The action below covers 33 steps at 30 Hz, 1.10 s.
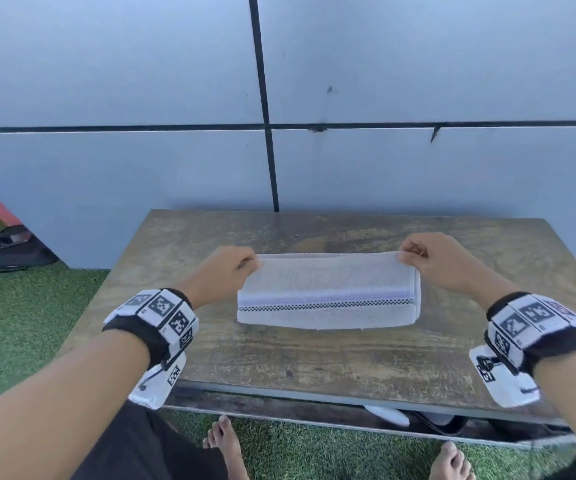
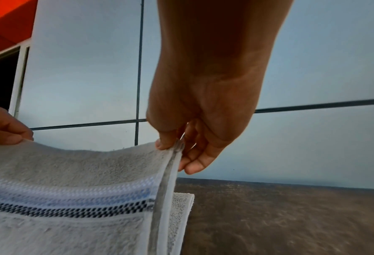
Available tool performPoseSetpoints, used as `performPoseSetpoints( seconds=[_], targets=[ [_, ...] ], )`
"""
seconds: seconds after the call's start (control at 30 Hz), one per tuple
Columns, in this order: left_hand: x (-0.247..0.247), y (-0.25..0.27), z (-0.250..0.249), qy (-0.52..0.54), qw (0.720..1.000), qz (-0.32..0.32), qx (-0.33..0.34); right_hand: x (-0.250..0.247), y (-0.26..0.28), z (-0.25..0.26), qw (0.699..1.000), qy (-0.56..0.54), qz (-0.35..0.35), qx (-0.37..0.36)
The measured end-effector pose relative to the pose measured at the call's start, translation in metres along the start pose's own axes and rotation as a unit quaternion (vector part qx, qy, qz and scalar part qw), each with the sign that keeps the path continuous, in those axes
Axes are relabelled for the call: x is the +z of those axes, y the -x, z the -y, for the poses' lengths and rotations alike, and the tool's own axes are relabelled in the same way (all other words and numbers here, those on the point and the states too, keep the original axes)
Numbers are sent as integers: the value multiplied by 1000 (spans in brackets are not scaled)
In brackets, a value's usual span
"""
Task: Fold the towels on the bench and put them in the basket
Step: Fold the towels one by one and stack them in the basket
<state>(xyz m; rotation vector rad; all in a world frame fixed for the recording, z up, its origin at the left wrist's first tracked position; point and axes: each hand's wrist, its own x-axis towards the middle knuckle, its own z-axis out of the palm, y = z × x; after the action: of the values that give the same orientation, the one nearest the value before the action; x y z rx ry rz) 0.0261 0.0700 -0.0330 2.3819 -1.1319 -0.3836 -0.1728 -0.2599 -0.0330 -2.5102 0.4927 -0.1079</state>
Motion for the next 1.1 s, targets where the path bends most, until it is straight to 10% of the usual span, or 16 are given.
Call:
performPoseSetpoints(
  seconds=[0.43,0.87,1.1],
  targets=[
    [42,-89,47,-66,987,-52,-136,61,-85,-34,990,40,-23,131],
    [29,-77,33,-121,988,38,-90,46,-58,-18,988,91,43,117],
    [-22,-56,-5,-15,990,-137,17,-7,-35,13,990,23,-125,61]
  ],
)
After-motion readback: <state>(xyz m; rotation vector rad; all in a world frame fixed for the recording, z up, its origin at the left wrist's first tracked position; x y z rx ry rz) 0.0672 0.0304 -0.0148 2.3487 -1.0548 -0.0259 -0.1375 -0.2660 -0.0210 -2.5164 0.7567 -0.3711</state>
